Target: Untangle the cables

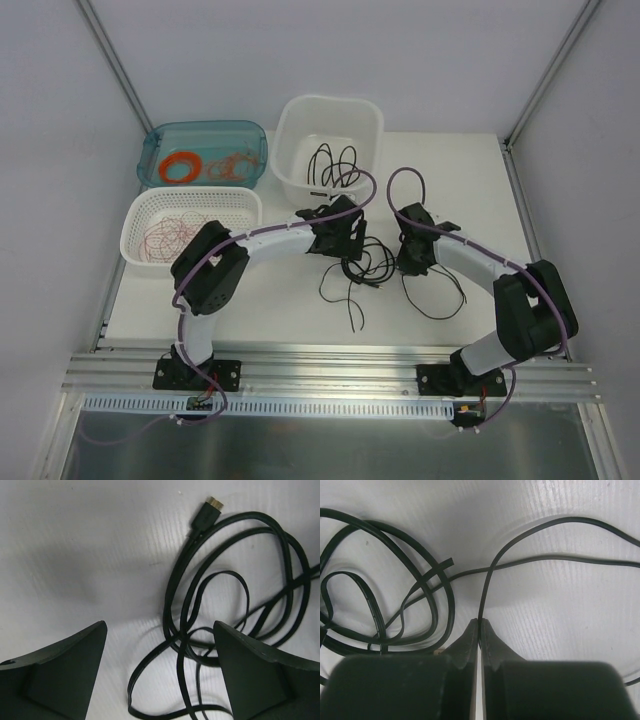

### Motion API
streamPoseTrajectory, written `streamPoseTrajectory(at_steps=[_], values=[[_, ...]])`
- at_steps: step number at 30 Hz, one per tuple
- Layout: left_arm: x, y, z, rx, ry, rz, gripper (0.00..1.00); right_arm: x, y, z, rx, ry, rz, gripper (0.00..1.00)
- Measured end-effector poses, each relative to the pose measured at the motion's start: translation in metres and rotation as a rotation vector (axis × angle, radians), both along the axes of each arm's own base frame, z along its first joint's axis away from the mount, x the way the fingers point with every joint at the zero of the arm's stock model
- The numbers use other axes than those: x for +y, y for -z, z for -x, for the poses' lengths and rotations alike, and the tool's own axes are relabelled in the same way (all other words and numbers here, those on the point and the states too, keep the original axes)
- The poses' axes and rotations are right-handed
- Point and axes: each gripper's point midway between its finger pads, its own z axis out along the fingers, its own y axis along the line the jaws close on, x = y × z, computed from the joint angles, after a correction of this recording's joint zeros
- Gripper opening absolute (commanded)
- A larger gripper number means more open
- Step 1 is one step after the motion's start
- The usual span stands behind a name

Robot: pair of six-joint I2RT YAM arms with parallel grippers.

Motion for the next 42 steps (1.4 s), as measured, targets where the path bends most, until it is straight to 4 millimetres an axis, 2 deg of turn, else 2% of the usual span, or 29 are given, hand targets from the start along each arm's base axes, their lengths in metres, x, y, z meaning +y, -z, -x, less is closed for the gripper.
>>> streamPoseTrajectory(at_steps=[1, 5, 6, 8, 9, 12, 15, 20, 23, 29, 33, 37, 42], values=[[0.0, 0.005, -0.002, 0.003, -0.01, -0.011, 0.84, 0.0, -0.001, 0.0, -0.004, -0.001, -0.003, 0.01], [0.001, 0.025, -0.006, 0.011, -0.054, -0.056, 0.62, 0.001, -0.003, 0.0, -0.016, -0.001, -0.012, 0.01], [0.002, 0.026, -0.007, 0.002, -0.063, -0.065, 0.51, 0.001, -0.004, -0.001, -0.02, -0.001, -0.014, 0.01], [0.002, 0.027, -0.008, -0.001, -0.078, -0.064, 0.4, 0.001, -0.005, -0.002, -0.026, -0.001, -0.016, 0.01], [0.002, 0.027, -0.008, -0.001, -0.086, -0.062, 0.25, 0.001, -0.005, -0.002, -0.03, 0.0, -0.018, 0.01], [0.002, 0.027, -0.01, -0.019, -0.109, -0.063, 0.01, -0.001, -0.003, 0.001, -0.027, 0.001, -0.016, 0.01], [0.012, 0.027, -0.007, -0.032, -0.136, -0.072, 0.0, -0.005, 0.0, 0.002, -0.019, 0.014, -0.01, 0.01], [0.059, 0.015, 0.013, -0.028, -0.177, -0.128, 0.0, -0.021, 0.006, 0.003, -0.001, 0.065, 0.0, 0.01], [0.085, -0.013, 0.02, -0.063, -0.212, -0.114, 0.0, -0.03, 0.01, 0.005, 0.017, 0.096, 0.006, 0.01], [0.121, -0.085, 0.024, -0.172, -0.279, 0.003, 0.0, -0.046, 0.015, 0.007, 0.043, 0.158, 0.013, 0.01], [0.143, -0.121, 0.028, -0.232, -0.319, 0.057, 0.0, -0.057, 0.016, 0.008, 0.057, 0.2, 0.016, 0.01], [0.17, -0.14, 0.033, -0.257, -0.368, 0.07, 0.0, -0.075, 0.016, 0.007, 0.071, 0.263, 0.017, 0.01], [0.195, -0.15, 0.045, -0.263, -0.394, 0.056, 0.0, -0.105, 0.017, 0.007, 0.085, 0.366, 0.017, 0.01]])
